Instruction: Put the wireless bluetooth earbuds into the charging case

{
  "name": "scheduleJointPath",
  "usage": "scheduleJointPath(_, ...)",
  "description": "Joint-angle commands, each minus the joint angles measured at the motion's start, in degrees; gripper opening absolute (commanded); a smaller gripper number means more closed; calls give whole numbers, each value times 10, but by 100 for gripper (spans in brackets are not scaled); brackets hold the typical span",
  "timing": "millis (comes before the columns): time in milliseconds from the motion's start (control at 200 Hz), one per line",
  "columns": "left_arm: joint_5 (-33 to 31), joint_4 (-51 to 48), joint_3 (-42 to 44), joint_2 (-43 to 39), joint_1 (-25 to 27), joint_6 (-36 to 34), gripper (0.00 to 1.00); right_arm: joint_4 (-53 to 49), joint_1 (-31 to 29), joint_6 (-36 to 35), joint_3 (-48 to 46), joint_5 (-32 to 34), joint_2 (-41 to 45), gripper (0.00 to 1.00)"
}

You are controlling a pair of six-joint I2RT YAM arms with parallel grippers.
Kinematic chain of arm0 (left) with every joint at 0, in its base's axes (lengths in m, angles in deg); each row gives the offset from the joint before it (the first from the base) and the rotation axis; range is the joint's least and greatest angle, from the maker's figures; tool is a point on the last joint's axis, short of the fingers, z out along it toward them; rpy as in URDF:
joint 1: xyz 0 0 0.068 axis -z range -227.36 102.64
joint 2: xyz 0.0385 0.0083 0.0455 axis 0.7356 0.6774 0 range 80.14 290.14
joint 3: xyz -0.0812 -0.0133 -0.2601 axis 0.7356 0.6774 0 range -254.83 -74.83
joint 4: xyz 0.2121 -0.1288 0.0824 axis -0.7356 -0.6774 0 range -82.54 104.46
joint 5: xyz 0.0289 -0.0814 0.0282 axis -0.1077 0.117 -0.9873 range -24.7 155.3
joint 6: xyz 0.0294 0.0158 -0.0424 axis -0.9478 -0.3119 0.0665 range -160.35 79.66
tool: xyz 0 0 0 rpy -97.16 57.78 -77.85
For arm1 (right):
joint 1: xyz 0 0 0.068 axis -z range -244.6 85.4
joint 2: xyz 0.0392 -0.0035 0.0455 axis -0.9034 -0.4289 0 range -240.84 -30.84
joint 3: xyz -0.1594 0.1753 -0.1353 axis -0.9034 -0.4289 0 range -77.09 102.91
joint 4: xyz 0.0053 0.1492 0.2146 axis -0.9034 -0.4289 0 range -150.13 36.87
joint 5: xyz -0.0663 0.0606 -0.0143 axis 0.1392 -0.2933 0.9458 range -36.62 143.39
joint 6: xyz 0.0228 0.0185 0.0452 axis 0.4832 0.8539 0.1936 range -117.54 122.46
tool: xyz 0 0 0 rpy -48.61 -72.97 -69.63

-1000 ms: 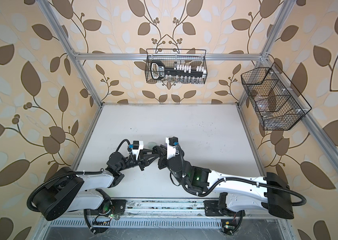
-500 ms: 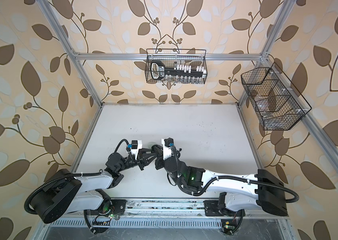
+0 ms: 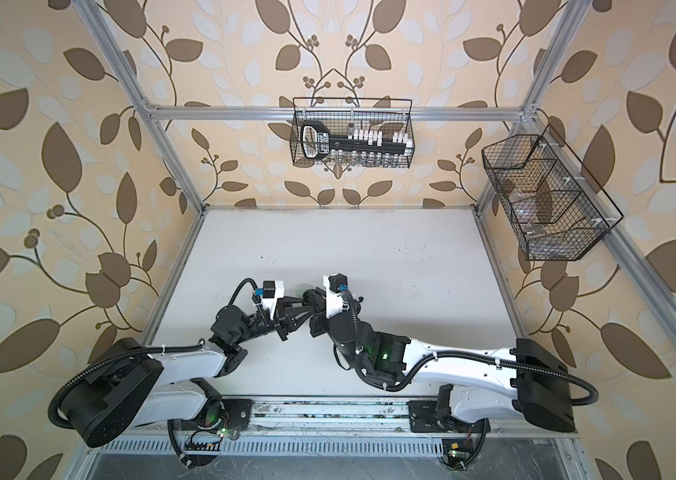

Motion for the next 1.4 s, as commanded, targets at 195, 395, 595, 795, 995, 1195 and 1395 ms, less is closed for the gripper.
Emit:
scheduleJointPath(195,-5,41,7,-26,5,-4,0,24,2,-11,31,17,-36,10)
scheduleJointPath(395,-10,41,13,-36,5,-4,0,25,2,-8,31,24,-48,9)
scheduleJointPath(595,-34,41,23,-52,5,-1,0,30,-4,-4,14,27,-40,8)
scheduleJointPath(795,-53,29,31,-73,6,-3,0,31,-11,8,-4,34,-36,7)
scheduleJointPath(995,-59,21,32,-80,5,-6,0,31,-20,13,-11,35,-34,7)
scheduleJointPath(1195,-61,15,34,-83,5,-15,0,23,-35,24,-14,25,-25,19)
scheduleJointPath(1395,-52,14,38,-93,5,-20,0,18,-42,25,-15,19,-14,28)
